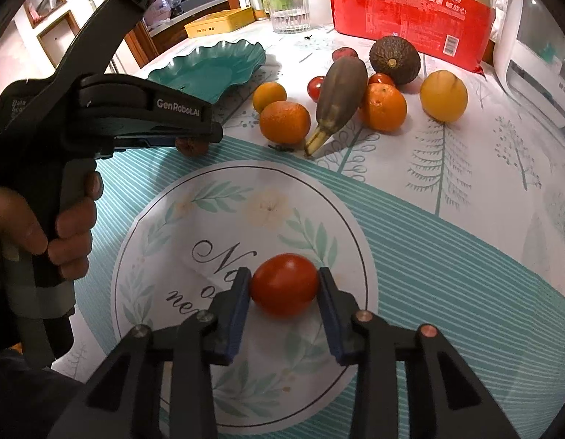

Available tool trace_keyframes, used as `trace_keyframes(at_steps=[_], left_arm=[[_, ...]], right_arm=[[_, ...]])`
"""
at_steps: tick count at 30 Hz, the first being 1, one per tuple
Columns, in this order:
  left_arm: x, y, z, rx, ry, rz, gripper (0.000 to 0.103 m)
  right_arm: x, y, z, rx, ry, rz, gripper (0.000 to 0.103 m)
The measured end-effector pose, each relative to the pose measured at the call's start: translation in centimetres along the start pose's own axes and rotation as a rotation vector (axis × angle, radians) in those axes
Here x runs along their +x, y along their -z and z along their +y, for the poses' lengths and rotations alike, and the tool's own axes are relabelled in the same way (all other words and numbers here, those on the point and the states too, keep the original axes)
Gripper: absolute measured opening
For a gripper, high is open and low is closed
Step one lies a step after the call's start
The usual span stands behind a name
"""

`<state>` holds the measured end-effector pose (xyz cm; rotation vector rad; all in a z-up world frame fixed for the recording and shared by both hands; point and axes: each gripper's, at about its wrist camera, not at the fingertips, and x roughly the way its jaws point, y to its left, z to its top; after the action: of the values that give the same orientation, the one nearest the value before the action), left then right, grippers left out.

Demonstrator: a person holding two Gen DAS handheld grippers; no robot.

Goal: Organize fruits
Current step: 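Grasp the lychee with the left tool while the right tool grasps the coaster tomato, then carry lychee and tomato onto the green plate and open both tools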

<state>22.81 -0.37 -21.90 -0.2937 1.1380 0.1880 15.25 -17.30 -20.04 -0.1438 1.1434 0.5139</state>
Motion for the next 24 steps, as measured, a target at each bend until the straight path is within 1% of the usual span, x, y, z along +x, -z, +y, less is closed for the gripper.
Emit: trace_keyframes(at_steps=[4, 9, 13, 18, 24], left_arm=[[-0.6, 0.3, -0.7, 0.02, 0.014, 0.005, 0.03], [-2.4, 0.5, -1.3, 0.052, 0.026, -0.02, 0.03], [-4.1, 0.5, -0.9, 0.061, 0.031, -0.045, 0.03], [-6.0, 0.8, 0.2, 0.061, 0.041, -0.068, 0.03], [-7.5, 1.4, 3.0, 0.055, 0.041, -0.086, 0.03]], right_arm=[[-0.1, 0.2, -0.2, 0.02, -0.017, 0.002, 0.036], [-0.5, 0.2, -0.2, 0.029, -0.02, -0.015, 0.036], [-1.0, 0.0, 0.1, 0.026, -0.025, -0.028, 0.036], [-1.6, 0.0, 1.1, 0.018, -0.031, -0.04, 0.036], [-2.0, -0.3, 2.5, 0.021, -0.029, -0.045, 0.036]])
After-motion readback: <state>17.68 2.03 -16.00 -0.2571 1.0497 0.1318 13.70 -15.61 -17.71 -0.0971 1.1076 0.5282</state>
